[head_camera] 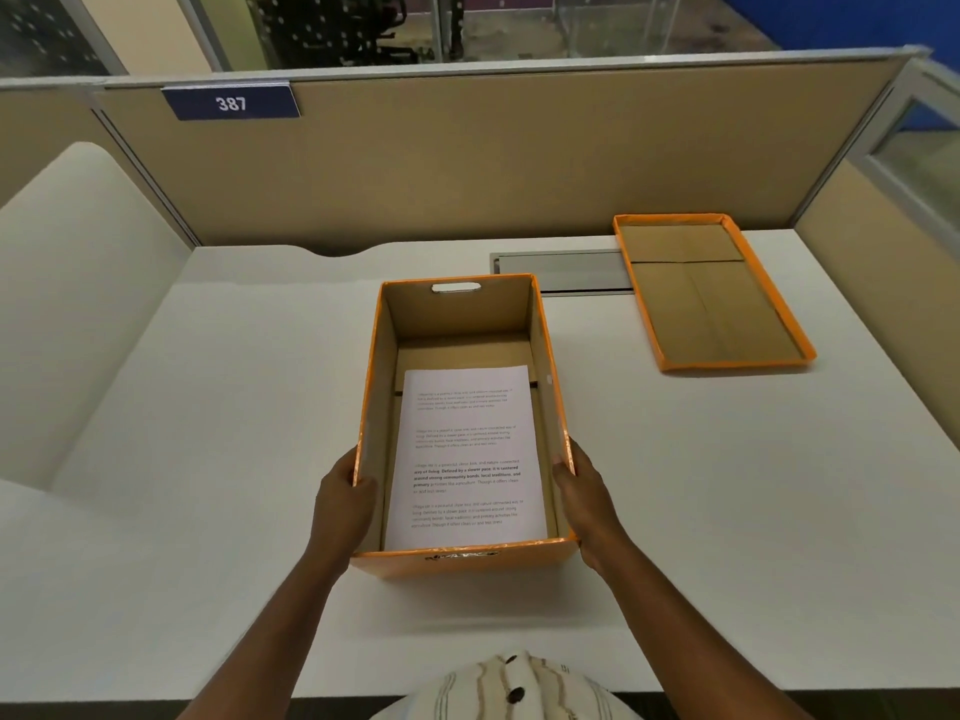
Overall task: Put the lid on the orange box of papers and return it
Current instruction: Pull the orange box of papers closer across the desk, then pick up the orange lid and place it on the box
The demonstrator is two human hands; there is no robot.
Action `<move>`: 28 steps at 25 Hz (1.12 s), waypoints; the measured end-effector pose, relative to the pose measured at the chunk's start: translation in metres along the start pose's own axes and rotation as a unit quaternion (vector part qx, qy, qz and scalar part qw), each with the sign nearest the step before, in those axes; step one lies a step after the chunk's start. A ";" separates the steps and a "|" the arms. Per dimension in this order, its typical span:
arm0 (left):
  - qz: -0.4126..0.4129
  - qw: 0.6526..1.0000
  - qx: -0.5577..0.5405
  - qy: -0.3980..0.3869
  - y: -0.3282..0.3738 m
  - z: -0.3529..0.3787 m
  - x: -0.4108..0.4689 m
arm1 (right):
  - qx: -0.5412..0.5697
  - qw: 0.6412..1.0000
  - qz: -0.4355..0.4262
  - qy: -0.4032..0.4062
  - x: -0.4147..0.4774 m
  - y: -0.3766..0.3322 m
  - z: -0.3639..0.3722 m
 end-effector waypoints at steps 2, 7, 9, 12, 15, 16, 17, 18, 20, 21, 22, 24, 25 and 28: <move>0.000 0.999 0.027 0.023 -0.001 0.000 0.001 | -0.011 1.000 -0.002 -0.003 0.003 0.003 -0.001; 0.044 0.993 0.046 0.101 0.002 -0.007 -0.005 | -0.014 1.000 0.013 -0.016 -0.001 0.011 0.001; 0.036 0.992 0.048 0.107 0.004 -0.008 -0.007 | -0.015 1.000 0.012 -0.023 -0.002 0.014 0.001; 0.019 0.991 0.058 0.119 0.004 -0.008 -0.008 | -0.004 0.999 0.002 -0.037 0.000 0.014 0.001; 0.016 0.989 0.061 0.131 0.005 -0.007 -0.011 | -0.005 0.999 -0.017 -0.042 0.002 0.009 0.001; 0.011 0.988 0.066 0.136 0.004 -0.007 -0.011 | -0.003 0.999 -0.017 -0.041 0.002 0.008 0.000; 0.006 0.987 0.075 0.140 0.005 -0.007 -0.011 | 0.000 0.999 -0.016 -0.040 0.003 0.008 -0.001; 0.001 0.986 0.087 0.142 0.005 -0.007 -0.011 | 0.005 0.999 -0.015 -0.042 0.003 0.008 -0.002; -0.008 0.977 0.141 0.160 0.010 -0.009 -0.014 | 0.025 0.998 -0.013 -0.058 0.003 0.009 -0.003; -0.003 0.968 0.173 0.182 0.016 -0.009 -0.018 | 0.035 0.997 -0.006 -0.065 0.003 0.011 -0.004; 0.019 0.959 0.192 0.207 0.023 -0.009 -0.024 | 0.042 0.997 0.002 -0.063 0.004 0.013 -0.006; 0.102 0.948 0.193 0.231 0.051 0.002 -0.043 | 0.044 0.998 0.018 -0.029 0.009 0.017 -0.019; 0.141 0.948 0.184 0.218 0.067 0.013 -0.051 | 0.039 0.999 0.023 -0.005 0.015 0.020 -0.028; 0.215 0.953 0.170 0.129 0.118 0.062 -0.064 | 0.020 0.998 0.033 0.056 0.034 0.027 -0.058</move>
Point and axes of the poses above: each hand's wrist, its own x-axis towards the middle knuckle, its own z-axis out of the palm, y = z × x, the point moved 6 cm from there along x, towards the middle knuckle, and after that the axes turned 11 degrees about -z, right-handed, at the moved point
